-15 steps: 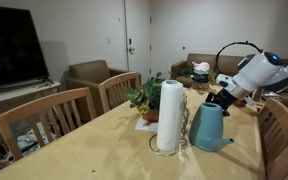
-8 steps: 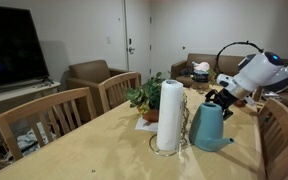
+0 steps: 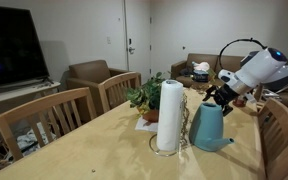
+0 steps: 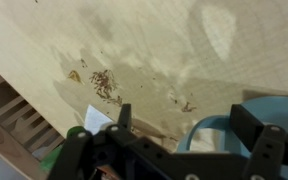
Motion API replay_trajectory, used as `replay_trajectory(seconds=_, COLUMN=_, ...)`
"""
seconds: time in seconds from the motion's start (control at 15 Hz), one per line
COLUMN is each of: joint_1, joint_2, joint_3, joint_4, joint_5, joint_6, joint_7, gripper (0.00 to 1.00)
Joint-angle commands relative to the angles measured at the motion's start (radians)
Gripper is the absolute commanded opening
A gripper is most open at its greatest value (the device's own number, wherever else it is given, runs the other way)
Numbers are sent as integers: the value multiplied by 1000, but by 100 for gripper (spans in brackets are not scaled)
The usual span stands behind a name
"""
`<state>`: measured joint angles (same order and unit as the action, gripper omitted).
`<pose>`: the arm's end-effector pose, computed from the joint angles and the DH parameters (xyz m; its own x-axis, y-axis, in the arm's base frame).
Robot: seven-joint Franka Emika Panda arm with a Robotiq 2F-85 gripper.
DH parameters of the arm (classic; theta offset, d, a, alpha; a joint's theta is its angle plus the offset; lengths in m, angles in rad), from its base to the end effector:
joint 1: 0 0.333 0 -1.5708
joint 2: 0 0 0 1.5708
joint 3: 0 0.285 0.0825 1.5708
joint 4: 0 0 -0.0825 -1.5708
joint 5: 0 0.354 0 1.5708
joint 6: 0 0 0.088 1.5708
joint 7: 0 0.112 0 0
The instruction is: Use the watering can to water the plant
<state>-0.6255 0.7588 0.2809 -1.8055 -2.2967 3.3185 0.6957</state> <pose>0.5186 -0.1019 0.1428 0.3018 0.9094 0.2863 0.7869 -0.4072 0.4637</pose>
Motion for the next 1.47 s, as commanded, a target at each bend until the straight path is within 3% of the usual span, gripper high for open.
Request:
replay_trajectory(seconds=0.0, joint_1=-25, joint_2=-55, joint_3=42, joint_4=-45, joint_5=-3, joint_6=0, joint_7=9, gripper=100)
replay_trajectory(seconds=0.33, joint_1=-3, joint_2=-63, joint_3=35, joint_4=-60, joint_5=7, joint_6=7, joint_7=15, gripper=100)
replay_trajectory(seconds=0.4, joint_1=-14, joint_2=-18, joint_3=50, joint_4=-22, joint_5=0, joint_6=0, joint_7=0, gripper=100)
replay_trajectory(seconds=1.4, joint_1=-25, joint_2=-11, joint_3=62, joint_4=-30, joint_5=-6, joint_6=2, joint_7=-4, gripper=100)
